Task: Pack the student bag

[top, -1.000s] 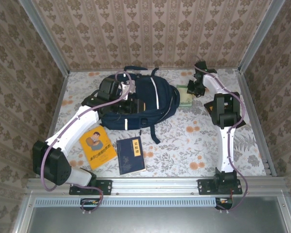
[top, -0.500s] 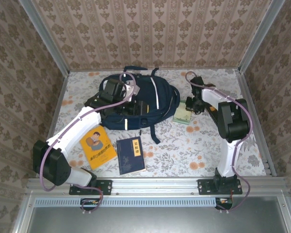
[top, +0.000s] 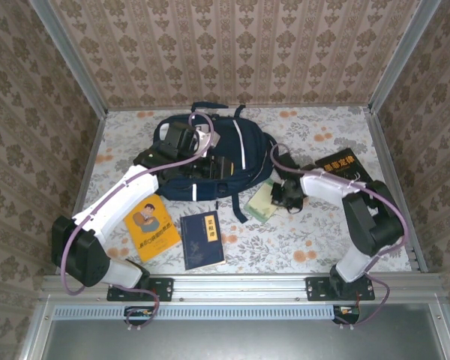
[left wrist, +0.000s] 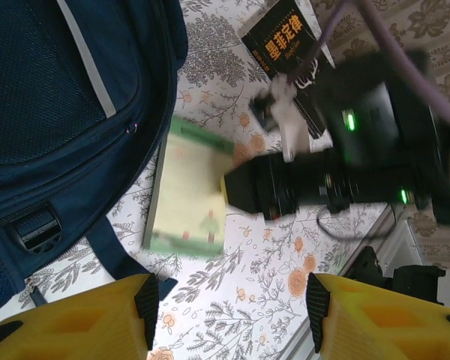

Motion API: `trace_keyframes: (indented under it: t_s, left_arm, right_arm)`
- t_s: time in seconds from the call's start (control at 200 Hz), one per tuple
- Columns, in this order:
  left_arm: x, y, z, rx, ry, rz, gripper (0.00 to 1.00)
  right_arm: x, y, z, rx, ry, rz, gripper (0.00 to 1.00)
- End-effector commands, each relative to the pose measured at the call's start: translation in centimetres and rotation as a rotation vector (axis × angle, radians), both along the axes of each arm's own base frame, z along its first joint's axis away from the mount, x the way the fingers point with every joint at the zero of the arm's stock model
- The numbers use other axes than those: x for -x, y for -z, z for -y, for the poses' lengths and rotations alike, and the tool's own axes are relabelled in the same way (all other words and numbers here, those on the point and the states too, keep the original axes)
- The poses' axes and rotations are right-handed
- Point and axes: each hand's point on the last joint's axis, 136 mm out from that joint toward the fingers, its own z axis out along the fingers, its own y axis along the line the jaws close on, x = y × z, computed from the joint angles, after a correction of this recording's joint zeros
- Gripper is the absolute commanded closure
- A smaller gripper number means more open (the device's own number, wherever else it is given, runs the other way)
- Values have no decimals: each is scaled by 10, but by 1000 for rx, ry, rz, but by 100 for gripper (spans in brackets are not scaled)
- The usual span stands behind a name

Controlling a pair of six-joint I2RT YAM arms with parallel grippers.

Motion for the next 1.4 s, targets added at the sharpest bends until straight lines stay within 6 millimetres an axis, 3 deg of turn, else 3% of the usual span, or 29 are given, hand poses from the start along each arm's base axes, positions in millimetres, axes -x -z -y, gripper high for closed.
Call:
trace_keyframes:
  t_s: [0.0, 0.07, 0.16, 0.275, 0.445, 0.685, 1.1, 1.395]
  left_arm:
    - [1, 10, -2, -26, -17, -2, 43]
    - [0, 23, -2, -47, -30, -25, 43]
    - [1, 46, 4, -68, -39, -69, 43]
    - [10, 76, 23, -96, -15, -136, 46]
    - [34, 120, 39, -159, 17, -231, 49]
    - [68, 162, 22, -275, 51, -318, 49]
    - [113, 194, 3, -326, 100, -472, 45]
    - [114, 215, 16, -330, 124, -547, 45]
  right_arm:
    - [37, -10, -13, -52, 56, -38, 66]
    - [38, -34, -6, -32, 17, 21, 52]
    - [22, -65, 4, -3, -74, 149, 40]
    - [-1, -74, 11, -45, -97, 185, 35]
    - [-10, -45, -22, -242, -201, 72, 34]
    - [-10, -25, -39, -356, -213, 38, 34]
    - [11, 3, -43, -350, -229, -37, 33]
    - [26, -1, -59, -467, -238, -61, 33]
